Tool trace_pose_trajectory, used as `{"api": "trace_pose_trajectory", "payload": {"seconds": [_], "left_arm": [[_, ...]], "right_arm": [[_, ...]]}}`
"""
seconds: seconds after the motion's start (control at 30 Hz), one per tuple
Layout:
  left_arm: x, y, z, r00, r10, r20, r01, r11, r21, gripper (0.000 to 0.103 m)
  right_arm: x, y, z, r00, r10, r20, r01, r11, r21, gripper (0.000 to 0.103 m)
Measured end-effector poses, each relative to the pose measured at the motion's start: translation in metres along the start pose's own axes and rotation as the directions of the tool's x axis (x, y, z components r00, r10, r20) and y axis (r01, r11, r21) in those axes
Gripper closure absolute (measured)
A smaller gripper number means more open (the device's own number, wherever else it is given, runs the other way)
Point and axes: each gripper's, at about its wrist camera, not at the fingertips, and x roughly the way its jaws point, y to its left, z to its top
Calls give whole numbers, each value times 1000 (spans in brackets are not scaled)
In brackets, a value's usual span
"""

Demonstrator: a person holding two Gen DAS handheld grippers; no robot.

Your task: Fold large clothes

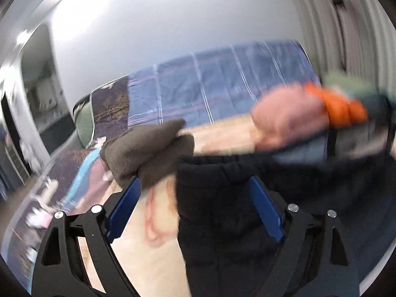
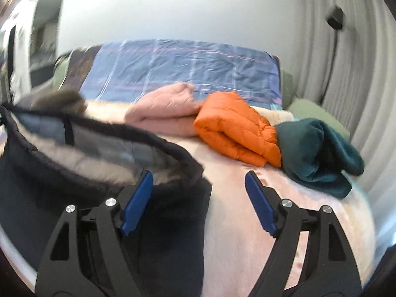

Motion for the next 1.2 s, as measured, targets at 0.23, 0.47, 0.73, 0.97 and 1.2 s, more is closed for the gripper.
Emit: {"api": "trace_pose_trajectory", "payload": {"seconds": [0.23, 0.47, 0.73, 0.97, 1.2], "left_arm": [[22, 24, -14, 991, -115, -69, 103, 982, -156, 12], [57, 11, -39, 970, -115, -212, 82, 984, -159, 13], [39, -42, -19, 975, -179, -135, 176, 984, -31, 27], [77, -15, -29, 960, -151, -236, 126, 985, -116, 9], [115, 3, -40, 920, -213, -330, 129, 958, -257, 46]], "right_arm": [[23, -8, -3, 997, 45, -66, -41, 997, 60, 24], [39, -3, 5, 992, 75, -96, -66, 993, 94, 25], [43, 34, 15, 985, 129, -118, -120, 990, 76, 52], [103, -24, 21, 936, 255, -244, -182, 941, 285, 36], [105, -20, 18, 928, 303, -218, -233, 926, 296, 99]]}}
